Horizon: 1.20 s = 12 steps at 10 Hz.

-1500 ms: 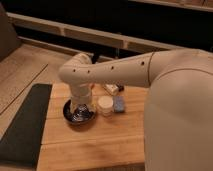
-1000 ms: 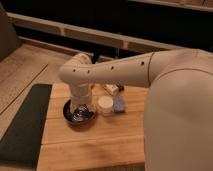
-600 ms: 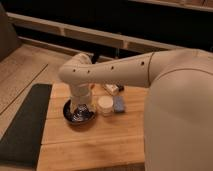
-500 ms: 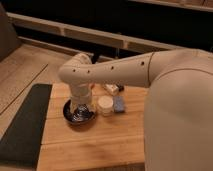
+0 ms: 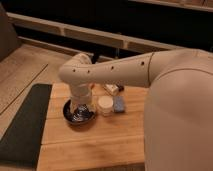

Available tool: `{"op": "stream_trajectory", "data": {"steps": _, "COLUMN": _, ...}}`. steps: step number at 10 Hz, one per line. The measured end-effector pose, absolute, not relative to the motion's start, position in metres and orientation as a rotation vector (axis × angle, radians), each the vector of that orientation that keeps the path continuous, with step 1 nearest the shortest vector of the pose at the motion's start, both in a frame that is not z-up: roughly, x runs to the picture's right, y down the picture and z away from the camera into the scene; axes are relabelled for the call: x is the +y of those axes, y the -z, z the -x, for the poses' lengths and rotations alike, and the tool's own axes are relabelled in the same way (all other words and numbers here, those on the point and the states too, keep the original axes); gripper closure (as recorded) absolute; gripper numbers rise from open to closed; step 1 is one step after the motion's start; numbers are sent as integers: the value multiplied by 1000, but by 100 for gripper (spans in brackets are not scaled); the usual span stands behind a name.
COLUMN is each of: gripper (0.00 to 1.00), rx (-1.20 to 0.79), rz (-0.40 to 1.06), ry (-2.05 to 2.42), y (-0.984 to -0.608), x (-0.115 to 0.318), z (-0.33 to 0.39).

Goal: Place the pepper on the white sponge

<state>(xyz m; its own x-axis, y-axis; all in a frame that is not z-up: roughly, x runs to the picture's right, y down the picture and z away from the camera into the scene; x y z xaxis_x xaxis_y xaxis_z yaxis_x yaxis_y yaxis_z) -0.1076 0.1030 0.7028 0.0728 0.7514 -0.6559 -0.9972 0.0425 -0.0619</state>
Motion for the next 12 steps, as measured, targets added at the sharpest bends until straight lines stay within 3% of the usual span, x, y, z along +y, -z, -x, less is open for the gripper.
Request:
{"op": "stream_trajectory", "data": {"steps": 6, "gripper": 35, "rx": 512, "rz": 567, "ry": -1432, "y": -702, "x": 97, "z": 108}}
{"op": "stream_trajectory", "data": {"steps": 12, "gripper": 35, "rx": 248, "rz": 212, "ry": -1644, "y": -697, "x": -27, "z": 43}}
